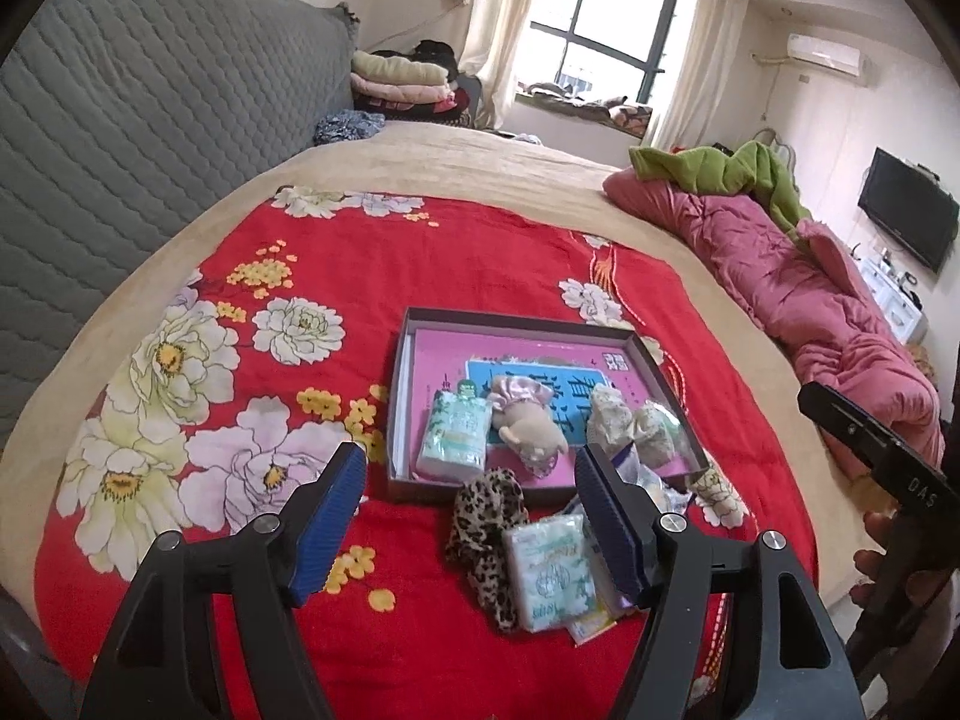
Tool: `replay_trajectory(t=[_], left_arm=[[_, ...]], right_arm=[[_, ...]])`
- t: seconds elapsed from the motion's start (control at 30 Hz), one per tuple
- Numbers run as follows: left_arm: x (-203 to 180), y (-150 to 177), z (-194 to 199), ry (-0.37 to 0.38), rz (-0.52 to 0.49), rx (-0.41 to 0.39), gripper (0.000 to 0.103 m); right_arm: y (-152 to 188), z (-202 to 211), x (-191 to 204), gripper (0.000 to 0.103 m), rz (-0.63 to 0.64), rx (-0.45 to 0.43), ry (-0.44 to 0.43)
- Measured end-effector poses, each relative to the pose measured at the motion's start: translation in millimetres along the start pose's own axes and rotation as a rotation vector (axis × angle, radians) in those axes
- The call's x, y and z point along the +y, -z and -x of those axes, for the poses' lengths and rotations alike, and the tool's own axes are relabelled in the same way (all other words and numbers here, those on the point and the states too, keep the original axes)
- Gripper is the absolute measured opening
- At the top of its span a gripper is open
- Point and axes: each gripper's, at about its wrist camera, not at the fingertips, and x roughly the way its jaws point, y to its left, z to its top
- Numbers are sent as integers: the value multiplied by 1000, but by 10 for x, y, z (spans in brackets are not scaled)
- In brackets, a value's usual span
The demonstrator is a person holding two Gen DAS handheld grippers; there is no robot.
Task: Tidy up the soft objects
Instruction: 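Withdraw both tools from the box toward the remaining pile of items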
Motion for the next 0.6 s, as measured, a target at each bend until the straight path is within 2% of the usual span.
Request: replay_trajectory(t=[0.6], left_arm=[[-337, 170, 144, -23, -45, 32, 74]], right_arm=[[162, 292, -42, 70, 32, -17, 19]])
